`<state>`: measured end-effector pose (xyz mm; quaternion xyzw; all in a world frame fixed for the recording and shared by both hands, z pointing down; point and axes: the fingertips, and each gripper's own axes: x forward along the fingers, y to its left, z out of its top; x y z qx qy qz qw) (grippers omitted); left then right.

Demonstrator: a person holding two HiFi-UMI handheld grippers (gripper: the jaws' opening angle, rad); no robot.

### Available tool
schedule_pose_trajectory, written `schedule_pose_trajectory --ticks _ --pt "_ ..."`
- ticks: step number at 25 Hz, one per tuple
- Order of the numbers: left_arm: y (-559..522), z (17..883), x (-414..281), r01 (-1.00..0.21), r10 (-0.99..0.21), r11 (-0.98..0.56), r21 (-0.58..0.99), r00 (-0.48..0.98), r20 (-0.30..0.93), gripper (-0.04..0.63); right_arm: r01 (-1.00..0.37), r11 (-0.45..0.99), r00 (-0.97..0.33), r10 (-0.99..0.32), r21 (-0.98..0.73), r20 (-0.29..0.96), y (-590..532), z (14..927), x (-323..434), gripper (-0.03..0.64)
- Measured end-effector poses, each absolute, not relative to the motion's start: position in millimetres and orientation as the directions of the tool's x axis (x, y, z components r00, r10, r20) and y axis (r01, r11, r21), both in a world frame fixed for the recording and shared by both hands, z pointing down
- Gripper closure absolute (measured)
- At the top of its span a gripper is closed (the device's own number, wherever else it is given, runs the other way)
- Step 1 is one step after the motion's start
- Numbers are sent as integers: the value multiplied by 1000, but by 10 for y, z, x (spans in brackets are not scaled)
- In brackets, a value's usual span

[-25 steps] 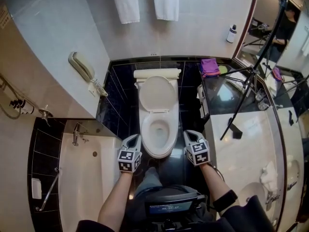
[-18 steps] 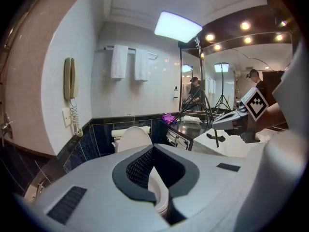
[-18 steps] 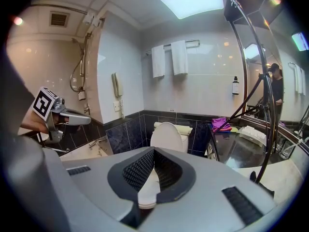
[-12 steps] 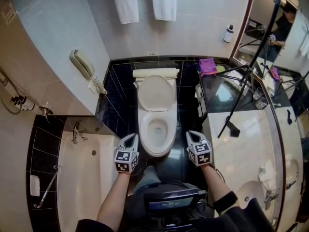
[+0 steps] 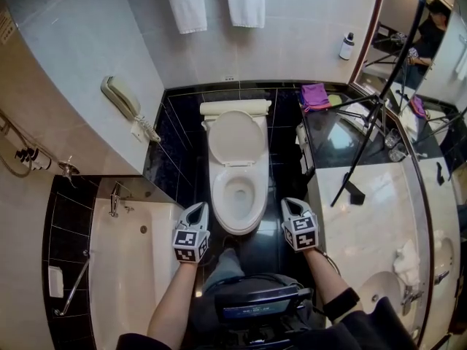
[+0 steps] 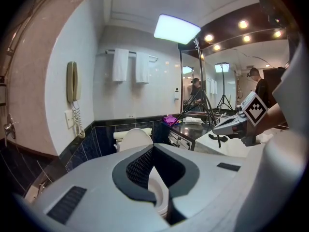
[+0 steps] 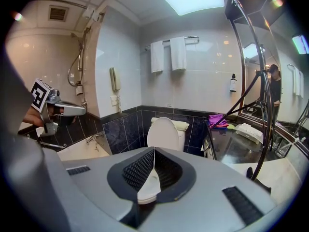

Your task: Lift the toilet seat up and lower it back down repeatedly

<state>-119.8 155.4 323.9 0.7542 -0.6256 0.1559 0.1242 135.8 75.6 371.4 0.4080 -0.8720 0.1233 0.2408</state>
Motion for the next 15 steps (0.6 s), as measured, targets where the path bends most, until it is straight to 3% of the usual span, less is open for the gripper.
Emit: schedule_pose_trajectory --ticks 8,15 --pt "1334 3532 -1195 -968 -879 -249 -33 211 427 603 -802 593 -520 -628 -77 579 619 4203 1336 451" --pt "1045 3876 -1213 -954 -867 -293 -64 237 439 603 -839 502 -498 -553 -210 668 562 5035 1184 428"
